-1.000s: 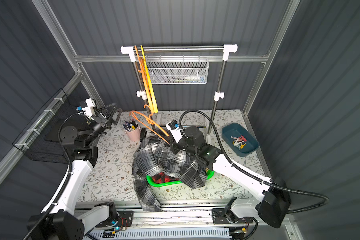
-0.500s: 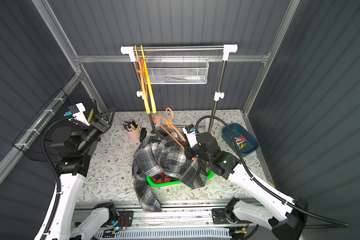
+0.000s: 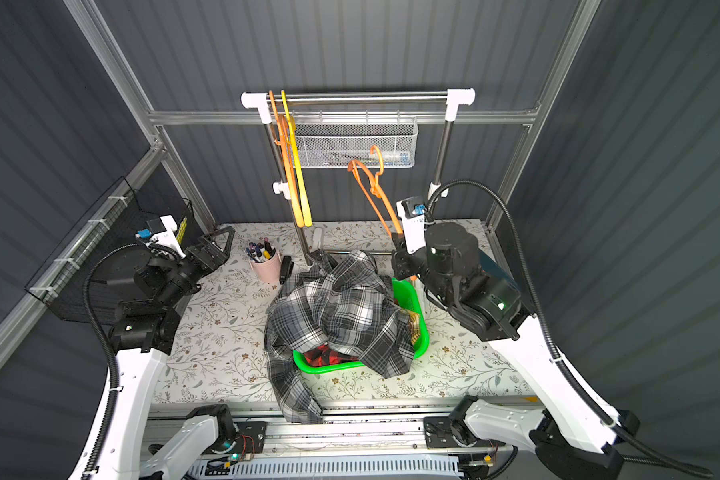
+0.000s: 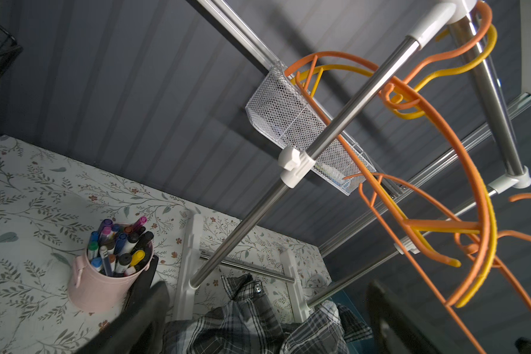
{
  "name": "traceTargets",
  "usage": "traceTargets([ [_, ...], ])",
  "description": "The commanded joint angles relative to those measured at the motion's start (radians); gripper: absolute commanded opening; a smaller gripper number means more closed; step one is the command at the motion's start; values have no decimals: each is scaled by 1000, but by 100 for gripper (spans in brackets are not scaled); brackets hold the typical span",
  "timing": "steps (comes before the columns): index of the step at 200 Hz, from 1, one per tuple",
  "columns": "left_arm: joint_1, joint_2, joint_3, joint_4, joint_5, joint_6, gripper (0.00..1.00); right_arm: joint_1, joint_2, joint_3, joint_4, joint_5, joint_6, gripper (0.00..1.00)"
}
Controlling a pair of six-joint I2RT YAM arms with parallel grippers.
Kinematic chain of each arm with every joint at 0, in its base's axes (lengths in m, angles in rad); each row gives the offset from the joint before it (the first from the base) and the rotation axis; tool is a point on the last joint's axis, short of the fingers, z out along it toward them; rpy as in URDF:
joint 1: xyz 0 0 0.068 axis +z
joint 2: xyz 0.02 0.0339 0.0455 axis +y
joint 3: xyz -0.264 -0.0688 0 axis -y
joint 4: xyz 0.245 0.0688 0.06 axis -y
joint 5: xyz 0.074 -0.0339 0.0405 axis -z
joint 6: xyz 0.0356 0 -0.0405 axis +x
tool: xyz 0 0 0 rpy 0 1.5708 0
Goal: Remove the clothespins securing long-sleeve shirts to the hanger
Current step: Place the hanger on the clothesline.
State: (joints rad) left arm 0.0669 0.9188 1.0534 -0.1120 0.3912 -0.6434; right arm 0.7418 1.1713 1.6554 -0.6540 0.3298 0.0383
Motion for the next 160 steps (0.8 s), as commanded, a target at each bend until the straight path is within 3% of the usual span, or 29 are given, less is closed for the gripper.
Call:
traceTargets([
  [1, 6, -8, 20, -44, -29, 47, 100, -2, 74, 129, -66, 23, -63, 0],
  [73, 5, -18, 29, -95, -54, 89, 99, -2, 346, 596, -236, -101, -104, 0],
  [132, 5, -20, 24, -115, -54, 95, 99, -31, 519, 849, -301, -160, -102, 0],
  [160, 6, -24, 20, -115, -54, 99, 99, -55, 566, 883, -283, -159, -100, 0],
])
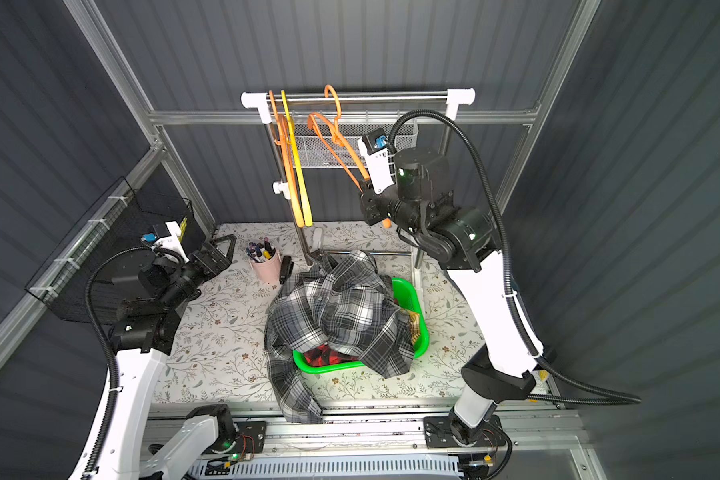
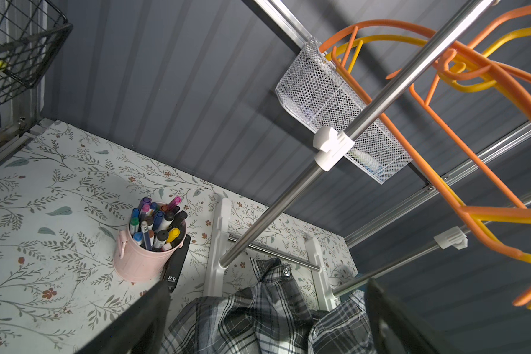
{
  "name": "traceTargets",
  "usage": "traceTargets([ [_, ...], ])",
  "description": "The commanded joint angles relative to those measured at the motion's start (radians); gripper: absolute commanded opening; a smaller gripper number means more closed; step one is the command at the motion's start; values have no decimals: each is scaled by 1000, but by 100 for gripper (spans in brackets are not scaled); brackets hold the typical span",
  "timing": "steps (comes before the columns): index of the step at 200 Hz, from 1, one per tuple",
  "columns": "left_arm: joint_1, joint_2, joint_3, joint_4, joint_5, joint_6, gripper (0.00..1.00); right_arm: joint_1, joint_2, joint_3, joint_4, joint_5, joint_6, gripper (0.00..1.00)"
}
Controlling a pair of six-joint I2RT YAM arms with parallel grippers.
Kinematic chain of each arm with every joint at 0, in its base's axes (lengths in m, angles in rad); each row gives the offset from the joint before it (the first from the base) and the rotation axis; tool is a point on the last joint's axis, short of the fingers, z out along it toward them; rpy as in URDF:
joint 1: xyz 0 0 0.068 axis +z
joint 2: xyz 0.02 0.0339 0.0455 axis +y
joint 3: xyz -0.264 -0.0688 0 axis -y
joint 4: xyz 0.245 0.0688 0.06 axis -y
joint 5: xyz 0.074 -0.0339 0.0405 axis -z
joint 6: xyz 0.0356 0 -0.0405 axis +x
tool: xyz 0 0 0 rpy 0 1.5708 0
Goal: Remove the clothespins securing long-sleeve shirts to the hanger
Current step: Place the hanger on the clothesline.
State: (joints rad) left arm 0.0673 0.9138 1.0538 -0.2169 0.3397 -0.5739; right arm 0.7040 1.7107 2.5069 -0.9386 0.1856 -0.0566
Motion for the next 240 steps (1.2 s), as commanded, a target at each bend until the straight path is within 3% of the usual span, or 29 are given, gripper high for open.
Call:
traceTargets([
  [1, 5, -20, 20, -11, -2, 29, 99, -18, 29, 33, 2, -15, -6, 0],
  [113, 5, -8, 0, -22, 13, 9, 99, -50, 156, 96, 87, 15, -25, 0],
  [202, 5, 23, -17, -167, 4, 4, 99, -47, 174, 50, 50, -94, 36, 0],
  [215, 5, 28, -21, -205, 8, 8, 99, -41, 156, 6, 54, -94, 41, 21],
  [240, 5, 40, -59, -262, 39, -4, 99, -30, 81, -140, 107, -90, 49, 46],
])
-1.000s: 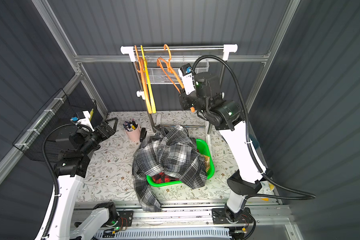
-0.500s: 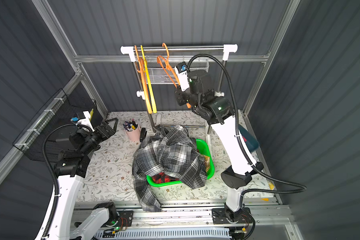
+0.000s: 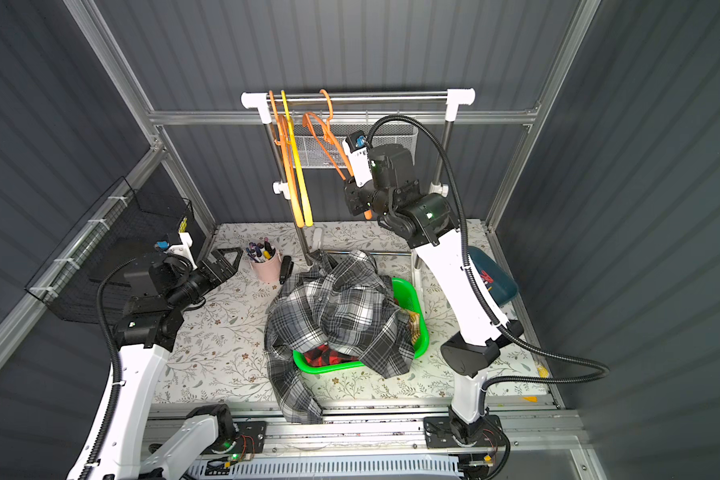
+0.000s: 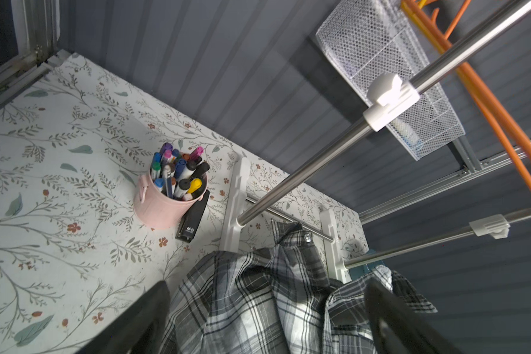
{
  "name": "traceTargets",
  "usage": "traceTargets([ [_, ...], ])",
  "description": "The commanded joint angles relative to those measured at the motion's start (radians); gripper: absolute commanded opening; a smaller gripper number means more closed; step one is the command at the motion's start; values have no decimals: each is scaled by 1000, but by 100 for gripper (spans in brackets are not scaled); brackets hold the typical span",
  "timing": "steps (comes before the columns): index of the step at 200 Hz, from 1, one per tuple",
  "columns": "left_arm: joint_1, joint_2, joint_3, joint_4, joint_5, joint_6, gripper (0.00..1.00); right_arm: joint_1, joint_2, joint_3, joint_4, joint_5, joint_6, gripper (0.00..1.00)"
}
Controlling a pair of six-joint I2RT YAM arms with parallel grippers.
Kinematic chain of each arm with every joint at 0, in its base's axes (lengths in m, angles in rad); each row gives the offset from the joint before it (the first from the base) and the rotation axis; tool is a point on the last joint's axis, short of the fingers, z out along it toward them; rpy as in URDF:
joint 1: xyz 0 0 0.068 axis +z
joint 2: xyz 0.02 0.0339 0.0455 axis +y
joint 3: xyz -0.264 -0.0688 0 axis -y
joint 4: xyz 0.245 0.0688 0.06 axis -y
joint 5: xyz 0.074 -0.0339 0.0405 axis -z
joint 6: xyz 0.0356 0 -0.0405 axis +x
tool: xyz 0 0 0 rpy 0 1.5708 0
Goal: Remove the clothespins securing long-sleeve shirts to the hanger
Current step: Place the hanger on the clothesline.
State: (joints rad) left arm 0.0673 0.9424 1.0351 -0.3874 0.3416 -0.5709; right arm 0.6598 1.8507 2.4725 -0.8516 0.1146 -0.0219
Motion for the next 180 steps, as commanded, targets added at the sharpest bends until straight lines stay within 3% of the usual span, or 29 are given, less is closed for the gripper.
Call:
traceTargets([
  [1, 5, 11, -44, -92, 40, -9, 99, 15, -64, -116, 24, -18, 15, 48],
  [45, 6, 19, -174, -107, 114, -57, 98, 28, -266, -459, 146, 18, 57, 76],
  [64, 5, 26, -237, -101, 146, -69, 98, 31, -364, -620, 179, 33, 88, 99],
  [113, 5, 62, -377, -52, 173, -101, 97, 32, -552, -968, 230, 34, 200, 99],
  [180, -7, 139, -487, 66, 159, -120, 94, 32, -630, -1232, 282, -56, 319, 99],
])
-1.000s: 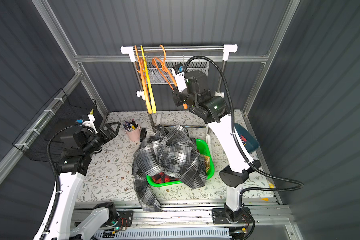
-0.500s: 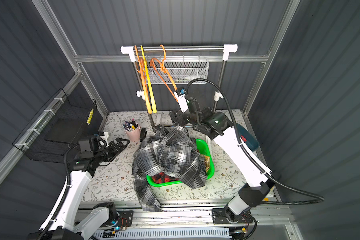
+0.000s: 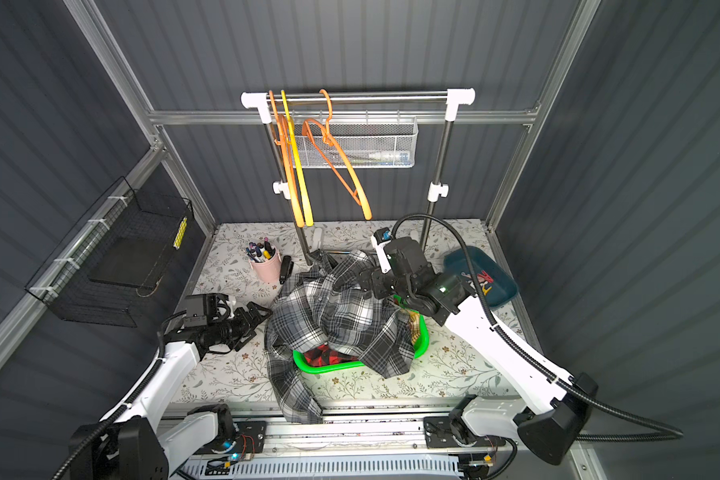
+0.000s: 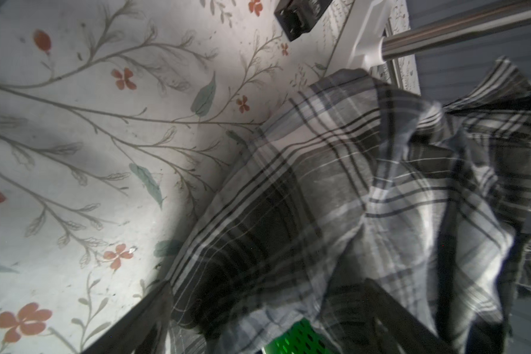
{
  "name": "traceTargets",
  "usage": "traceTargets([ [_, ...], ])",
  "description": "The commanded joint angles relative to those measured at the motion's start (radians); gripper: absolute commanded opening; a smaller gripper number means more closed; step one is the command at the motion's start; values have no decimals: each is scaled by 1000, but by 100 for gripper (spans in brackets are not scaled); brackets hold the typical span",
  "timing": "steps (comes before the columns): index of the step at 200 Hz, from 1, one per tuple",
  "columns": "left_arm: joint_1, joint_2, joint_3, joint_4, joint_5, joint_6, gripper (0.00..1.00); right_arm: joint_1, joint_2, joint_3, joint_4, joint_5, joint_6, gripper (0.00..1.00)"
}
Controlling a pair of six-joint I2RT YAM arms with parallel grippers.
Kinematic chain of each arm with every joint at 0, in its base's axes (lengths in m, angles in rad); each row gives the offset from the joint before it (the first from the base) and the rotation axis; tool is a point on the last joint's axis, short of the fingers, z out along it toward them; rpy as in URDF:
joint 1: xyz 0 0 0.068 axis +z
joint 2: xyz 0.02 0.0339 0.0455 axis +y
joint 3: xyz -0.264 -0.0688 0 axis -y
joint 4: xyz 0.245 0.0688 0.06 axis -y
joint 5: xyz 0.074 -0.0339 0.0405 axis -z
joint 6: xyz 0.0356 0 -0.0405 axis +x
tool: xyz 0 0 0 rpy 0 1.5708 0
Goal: Remove the clothespins securing long-sleeve shirts to the hanger
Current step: Place the hanger on the clothesline, then adjust the long-sleeve shirt at the bin.
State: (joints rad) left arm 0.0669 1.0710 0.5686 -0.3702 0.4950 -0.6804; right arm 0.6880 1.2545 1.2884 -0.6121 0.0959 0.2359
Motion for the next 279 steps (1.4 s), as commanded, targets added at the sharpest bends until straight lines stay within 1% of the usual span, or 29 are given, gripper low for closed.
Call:
traceTargets([
  [1, -8, 11, -21, 48, 4, -9, 94, 4, -35, -51, 43, -38, 62, 99],
  [30, -53, 25, -25, 45, -46, 0, 94, 4, -47, -97, 57, -39, 78, 99],
  [73, -182, 68, -53, 87, -129, -40, 93, 4, -43, -108, 60, -32, 80, 99],
  [91, -187, 88, -62, 106, -134, -49, 90, 4, -44, -110, 65, -25, 79, 99],
  [100, -187, 97, -63, 118, -136, -51, 87, 4, -43, -109, 67, -27, 77, 99],
  [125, -190, 124, -70, 171, -123, -65, 70, 4, -38, -112, 68, -28, 77, 99],
  [140, -191, 140, -73, 200, -114, -72, 58, 4, -40, -119, 69, -23, 79, 99],
  [141, -191, 141, -74, 202, -113, -73, 56, 4, -39, -119, 69, -23, 79, 99],
  [148, -191, 147, -76, 218, -103, -78, 49, 4, -42, -124, 71, -22, 80, 99],
  [149, -191, 148, -77, 221, -103, -78, 47, 4, -42, -124, 71, -21, 81, 99],
  [152, -191, 150, -78, 227, -96, -79, 45, 4, -43, -126, 71, -19, 80, 99],
  [153, -191, 151, -78, 229, -96, -80, 42, 4, -43, -127, 72, -19, 80, 99],
  [155, -191, 152, -78, 233, -93, -81, 41, 4, -44, -128, 72, -19, 81, 99],
  [158, -191, 154, -78, 240, -90, -82, 35, 4, -45, -128, 74, -19, 81, 99],
  [159, -191, 155, -77, 240, -88, -82, 35, 4, -45, -129, 75, -19, 82, 99],
  [162, -191, 156, -76, 245, -85, -83, 31, 4, -46, -131, 75, -18, 82, 99],
  [171, -191, 155, -68, 251, -72, -88, 16, 4, -48, -135, 78, -18, 82, 99],
  [172, -191, 154, -66, 251, -72, -88, 12, 4, -49, -136, 79, -17, 82, 99],
  [181, -191, 144, -52, 255, -58, -94, 0, 5, -49, -136, 79, -16, 82, 99],
  [207, -191, 80, -2, 272, -28, -124, 0, 1, -41, -144, 80, -12, 79, 99],
  [247, -191, -23, 97, 312, 14, -178, 0, 1, -25, -171, 114, -50, 101, 99],
  [269, -191, -43, 163, 360, 45, -212, 0, 2, -2, -197, 144, -67, 120, 99],
  [279, -191, -43, 192, 407, 69, -239, 0, 1, 10, -211, 164, -79, 133, 99],
])
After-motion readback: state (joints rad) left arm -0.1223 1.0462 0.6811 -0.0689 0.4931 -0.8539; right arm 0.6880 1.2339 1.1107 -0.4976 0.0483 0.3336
